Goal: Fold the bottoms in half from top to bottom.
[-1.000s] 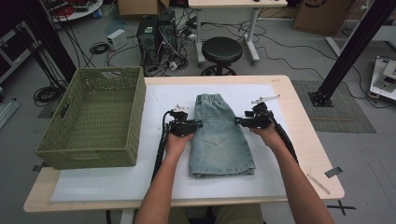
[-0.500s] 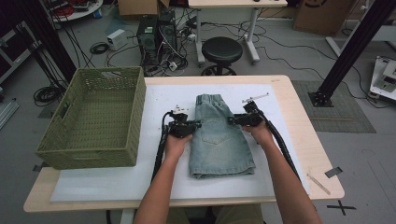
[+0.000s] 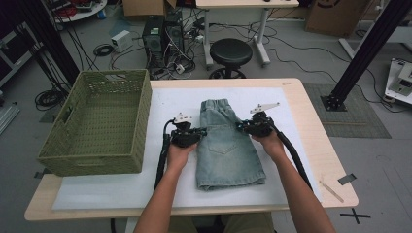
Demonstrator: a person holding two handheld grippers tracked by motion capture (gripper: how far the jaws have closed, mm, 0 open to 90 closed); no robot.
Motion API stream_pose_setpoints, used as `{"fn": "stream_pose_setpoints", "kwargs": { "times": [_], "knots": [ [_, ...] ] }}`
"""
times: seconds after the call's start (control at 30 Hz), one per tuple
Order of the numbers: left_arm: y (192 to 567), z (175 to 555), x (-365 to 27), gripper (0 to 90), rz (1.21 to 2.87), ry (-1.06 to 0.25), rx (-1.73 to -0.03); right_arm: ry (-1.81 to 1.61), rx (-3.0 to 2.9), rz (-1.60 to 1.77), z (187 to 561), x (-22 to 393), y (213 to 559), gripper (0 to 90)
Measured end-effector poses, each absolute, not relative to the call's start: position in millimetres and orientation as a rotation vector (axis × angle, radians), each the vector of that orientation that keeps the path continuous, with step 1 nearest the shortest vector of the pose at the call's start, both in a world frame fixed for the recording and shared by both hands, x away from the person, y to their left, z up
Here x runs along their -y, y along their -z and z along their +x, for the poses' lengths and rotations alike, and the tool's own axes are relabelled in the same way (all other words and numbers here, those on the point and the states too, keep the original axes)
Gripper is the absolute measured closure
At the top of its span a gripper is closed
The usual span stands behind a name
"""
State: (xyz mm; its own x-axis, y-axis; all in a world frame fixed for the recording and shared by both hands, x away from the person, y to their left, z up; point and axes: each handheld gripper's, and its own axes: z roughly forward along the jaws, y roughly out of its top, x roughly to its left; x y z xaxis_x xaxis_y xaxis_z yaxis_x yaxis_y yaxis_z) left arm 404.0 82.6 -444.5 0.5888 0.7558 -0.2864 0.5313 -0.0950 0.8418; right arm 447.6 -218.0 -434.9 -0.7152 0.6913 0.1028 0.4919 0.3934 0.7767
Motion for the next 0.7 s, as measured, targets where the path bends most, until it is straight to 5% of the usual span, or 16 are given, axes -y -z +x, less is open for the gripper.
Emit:
{"fn": "stream_pose_setpoints", "kwargs": {
  "times": [0.37, 0.4, 0.5, 0.7],
  "knots": [
    [446.5, 402.4, -88.1, 77.3, 1.741, -0.219, -1.055, -1.289, -2.387, 0.921, 429.1, 223.2, 426.1, 80.6],
    [446.8, 405.9, -89.1, 63.5, 1.731, -0.217, -1.086, -1.302, -2.383, 0.894, 427.7, 223.2, 425.1, 80.6],
    [445.4, 412.7, -87.5, 43.5, 1.759, -0.263, -1.13, -1.297, -2.383, 0.865, 426.4, 220.6, 424.8, 80.7],
    [451.3, 421.6, -86.1, 35.3, 1.72, -0.209, -1.139, -1.292, -2.392, 0.873, 427.5, 221.2, 425.7, 80.6]
  ]
}}
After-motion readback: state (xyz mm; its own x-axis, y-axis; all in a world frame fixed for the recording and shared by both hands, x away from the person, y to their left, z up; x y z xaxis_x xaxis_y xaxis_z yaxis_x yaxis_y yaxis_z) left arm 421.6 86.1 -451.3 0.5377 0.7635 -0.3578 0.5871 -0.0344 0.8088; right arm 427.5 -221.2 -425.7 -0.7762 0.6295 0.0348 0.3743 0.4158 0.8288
